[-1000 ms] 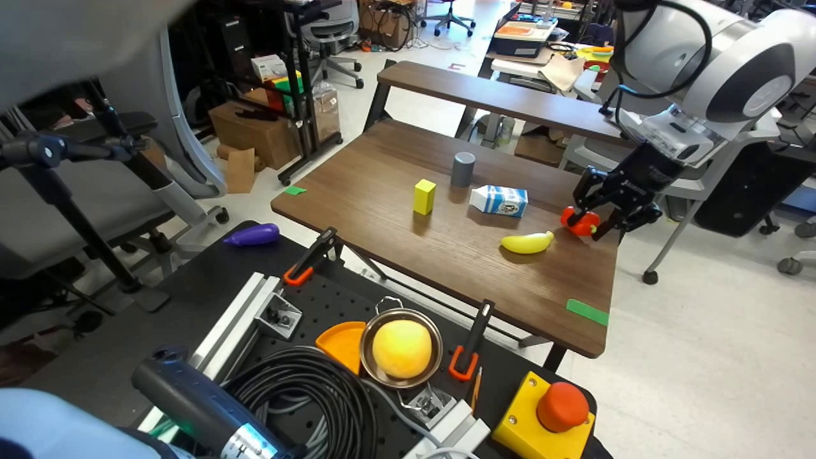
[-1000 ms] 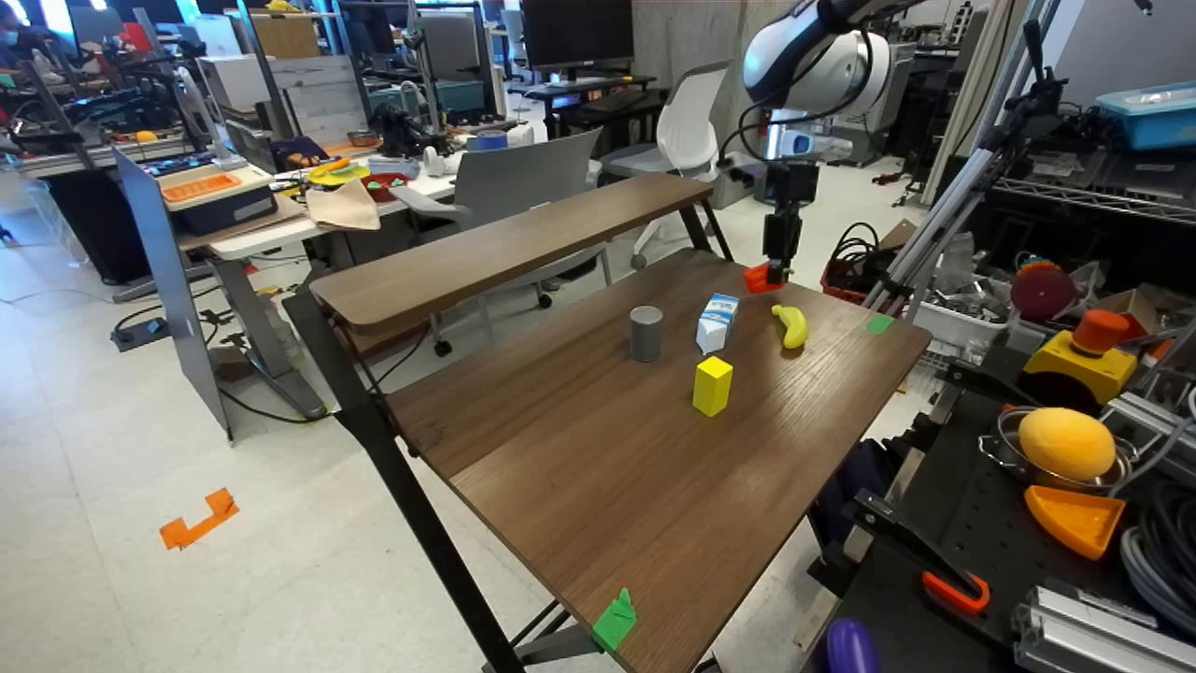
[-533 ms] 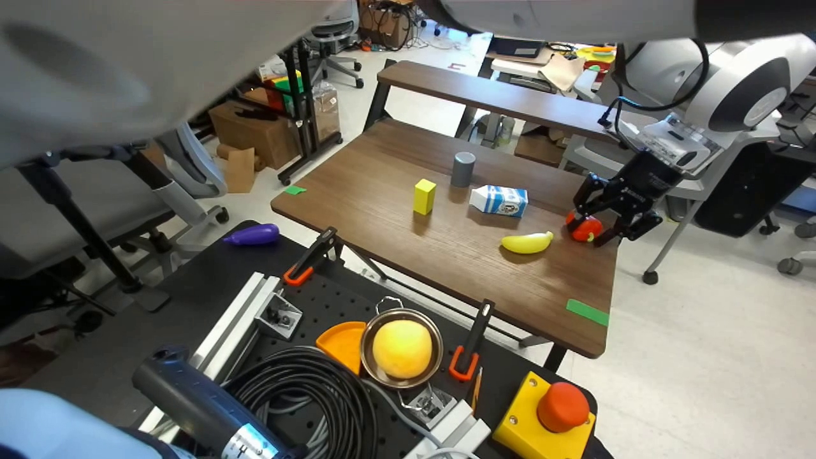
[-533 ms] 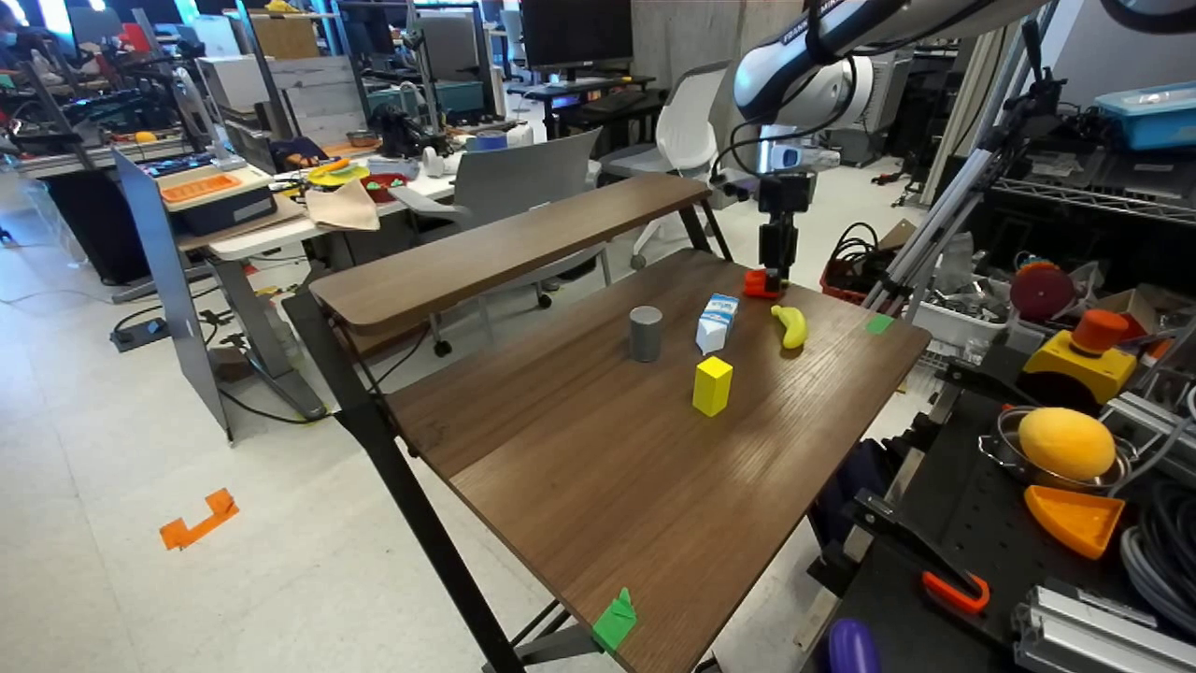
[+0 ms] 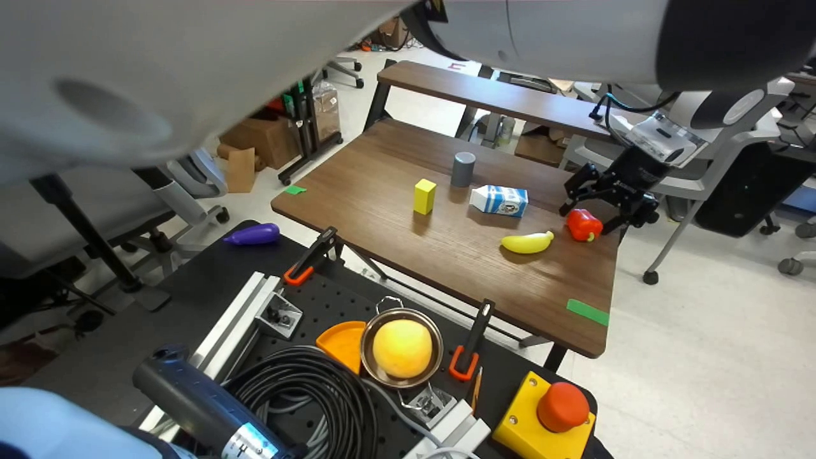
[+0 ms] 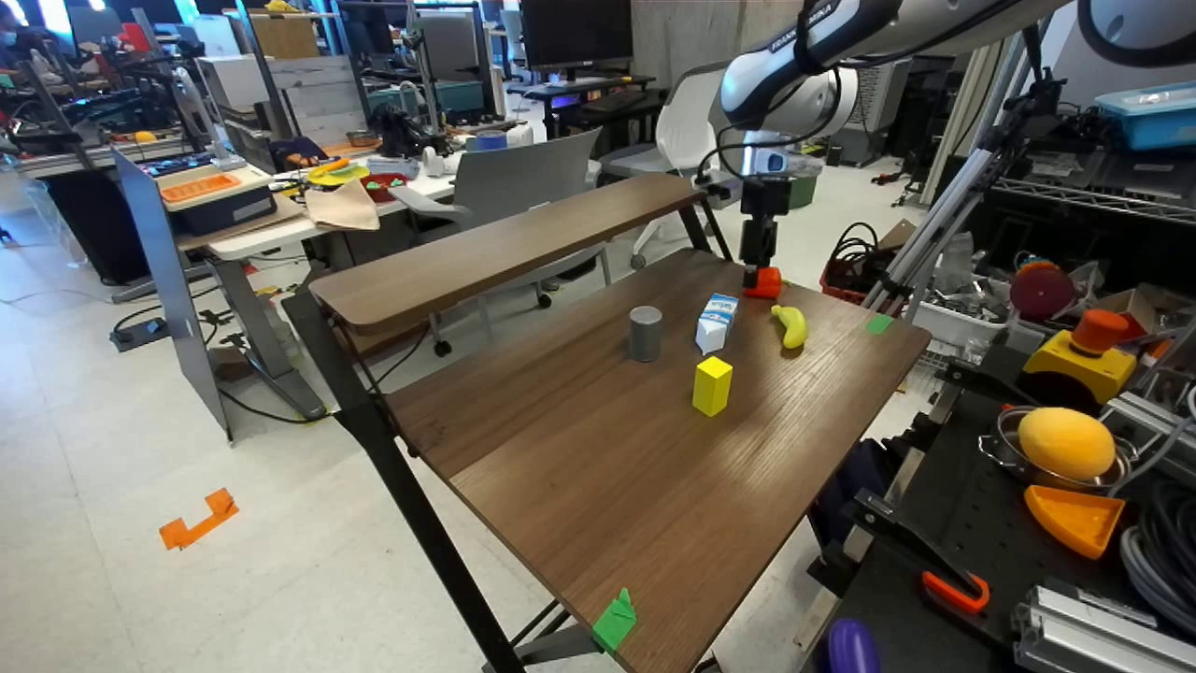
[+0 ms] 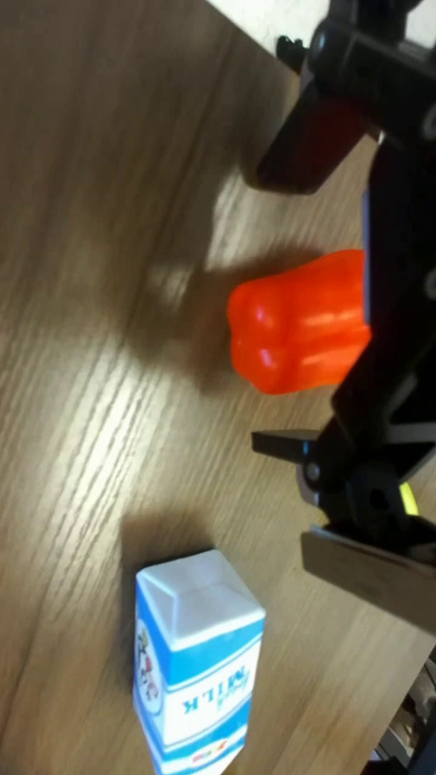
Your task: Pick up the orange bell pepper from the left side of the table and put it on the right side
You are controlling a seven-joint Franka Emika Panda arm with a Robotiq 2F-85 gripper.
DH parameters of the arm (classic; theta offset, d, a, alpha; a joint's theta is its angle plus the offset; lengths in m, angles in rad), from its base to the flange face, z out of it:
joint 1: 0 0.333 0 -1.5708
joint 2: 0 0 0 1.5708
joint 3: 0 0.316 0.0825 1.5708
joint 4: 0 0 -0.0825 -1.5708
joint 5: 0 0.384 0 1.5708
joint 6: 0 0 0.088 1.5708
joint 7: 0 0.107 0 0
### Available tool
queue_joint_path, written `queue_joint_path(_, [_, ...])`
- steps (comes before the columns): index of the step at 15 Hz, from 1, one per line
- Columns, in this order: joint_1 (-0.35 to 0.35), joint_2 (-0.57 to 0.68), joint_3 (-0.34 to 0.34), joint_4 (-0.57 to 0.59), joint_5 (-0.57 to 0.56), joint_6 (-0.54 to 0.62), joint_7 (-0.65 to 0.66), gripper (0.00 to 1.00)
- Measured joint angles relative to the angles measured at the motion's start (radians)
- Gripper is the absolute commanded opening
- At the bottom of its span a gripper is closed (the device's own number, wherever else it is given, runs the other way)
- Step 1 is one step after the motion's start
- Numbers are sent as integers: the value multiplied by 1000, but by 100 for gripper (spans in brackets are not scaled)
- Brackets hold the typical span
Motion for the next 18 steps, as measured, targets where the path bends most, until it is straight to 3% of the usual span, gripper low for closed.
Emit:
queue_joint_path(10, [71,-153,73,-94,25,85,-98,100])
queue_joint_path(18, [53,-218,192,-199,139,77,-272,100])
